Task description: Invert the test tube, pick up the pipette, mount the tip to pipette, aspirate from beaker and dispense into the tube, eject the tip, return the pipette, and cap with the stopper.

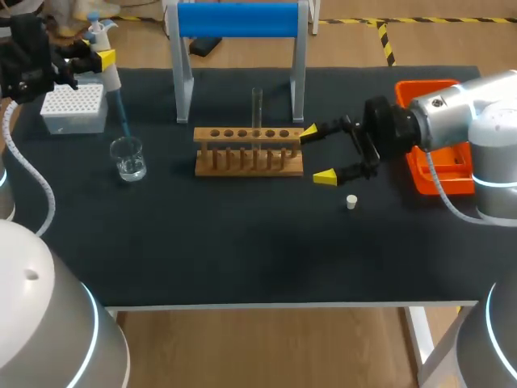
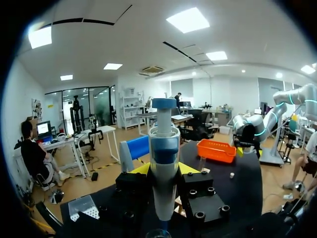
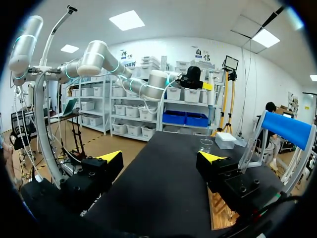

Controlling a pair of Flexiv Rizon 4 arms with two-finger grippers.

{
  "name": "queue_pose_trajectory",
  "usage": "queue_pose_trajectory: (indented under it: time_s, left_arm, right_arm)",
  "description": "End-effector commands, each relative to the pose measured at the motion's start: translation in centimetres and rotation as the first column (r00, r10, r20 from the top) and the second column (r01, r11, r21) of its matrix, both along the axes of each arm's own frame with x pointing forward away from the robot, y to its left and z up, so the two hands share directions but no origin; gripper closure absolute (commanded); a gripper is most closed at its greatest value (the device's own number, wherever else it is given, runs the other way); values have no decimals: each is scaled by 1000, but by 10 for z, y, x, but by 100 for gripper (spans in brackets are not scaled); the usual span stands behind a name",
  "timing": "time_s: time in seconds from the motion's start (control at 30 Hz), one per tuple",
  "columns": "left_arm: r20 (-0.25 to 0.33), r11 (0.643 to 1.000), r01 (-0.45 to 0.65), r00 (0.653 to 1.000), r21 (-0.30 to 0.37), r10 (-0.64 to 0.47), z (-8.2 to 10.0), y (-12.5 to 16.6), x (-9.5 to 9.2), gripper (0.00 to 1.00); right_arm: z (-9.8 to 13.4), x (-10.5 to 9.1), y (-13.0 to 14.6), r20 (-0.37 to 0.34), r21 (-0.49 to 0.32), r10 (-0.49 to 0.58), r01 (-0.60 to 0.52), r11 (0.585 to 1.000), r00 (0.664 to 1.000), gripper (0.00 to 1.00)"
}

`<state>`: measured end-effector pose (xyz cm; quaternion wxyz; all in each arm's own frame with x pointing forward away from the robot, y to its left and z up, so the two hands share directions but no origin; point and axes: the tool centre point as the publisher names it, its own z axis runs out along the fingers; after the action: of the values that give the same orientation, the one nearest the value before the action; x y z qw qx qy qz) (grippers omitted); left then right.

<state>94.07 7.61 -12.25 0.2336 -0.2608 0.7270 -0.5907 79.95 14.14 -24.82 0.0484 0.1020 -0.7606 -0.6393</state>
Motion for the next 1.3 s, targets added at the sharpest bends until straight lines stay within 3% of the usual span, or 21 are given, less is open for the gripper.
queue_pose_trajectory:
  time_s: [0.03, 1.3]
  left_arm:
    - [5, 1000, -3, 1000, -7, 3, -2, 1, 1, 100]
    - [14, 1000, -8, 1000, 20, 7, -4, 3, -3, 100]
  right_arm:
    - [1, 0, -1, 0, -2, 1, -1, 1000, 1000, 0]
    - [1, 0, -1, 0, -2, 1, -1, 1000, 1000, 0]
